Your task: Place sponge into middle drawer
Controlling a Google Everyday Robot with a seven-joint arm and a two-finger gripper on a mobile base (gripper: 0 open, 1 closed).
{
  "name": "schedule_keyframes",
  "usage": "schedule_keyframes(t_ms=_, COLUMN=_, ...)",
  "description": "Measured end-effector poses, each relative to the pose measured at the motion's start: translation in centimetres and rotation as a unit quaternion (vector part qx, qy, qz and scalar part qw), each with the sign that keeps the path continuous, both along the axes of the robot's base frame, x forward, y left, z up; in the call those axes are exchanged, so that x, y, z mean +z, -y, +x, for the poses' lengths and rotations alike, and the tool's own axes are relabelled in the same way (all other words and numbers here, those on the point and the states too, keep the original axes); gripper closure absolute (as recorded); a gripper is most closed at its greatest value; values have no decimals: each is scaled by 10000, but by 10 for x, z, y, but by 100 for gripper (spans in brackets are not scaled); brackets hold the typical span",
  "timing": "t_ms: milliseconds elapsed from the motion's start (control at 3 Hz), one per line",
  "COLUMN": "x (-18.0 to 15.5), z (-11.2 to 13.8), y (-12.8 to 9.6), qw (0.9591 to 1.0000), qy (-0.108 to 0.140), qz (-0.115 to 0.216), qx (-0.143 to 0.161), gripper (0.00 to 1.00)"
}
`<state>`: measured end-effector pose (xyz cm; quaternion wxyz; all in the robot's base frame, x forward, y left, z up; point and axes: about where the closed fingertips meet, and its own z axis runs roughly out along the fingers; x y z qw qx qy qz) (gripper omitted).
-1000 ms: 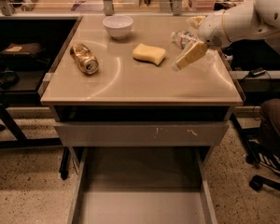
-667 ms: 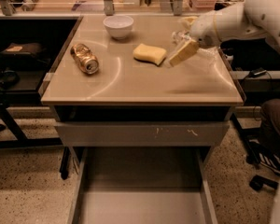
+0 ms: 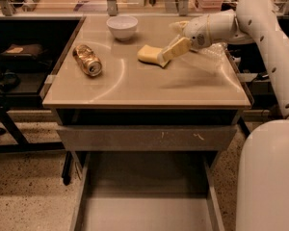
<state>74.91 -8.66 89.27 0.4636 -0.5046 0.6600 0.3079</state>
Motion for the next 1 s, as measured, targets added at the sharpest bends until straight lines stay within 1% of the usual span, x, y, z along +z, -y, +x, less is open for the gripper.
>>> schedule_keyframes(t_ms=333, x=-6, z=16, y=-8, qw=9996, qy=-77, qz=-212, qx=-159, gripper=0)
schedule_keyframes(t_ms=667, x=-14, z=29, y=-12, qw=9945, qy=65, qz=-941, qx=-448, gripper=0)
schedule_keyframes(t_ms=1000, x=-23, z=37, y=-15, qw=9877, qy=111, qz=-1448, qx=-583, gripper=0)
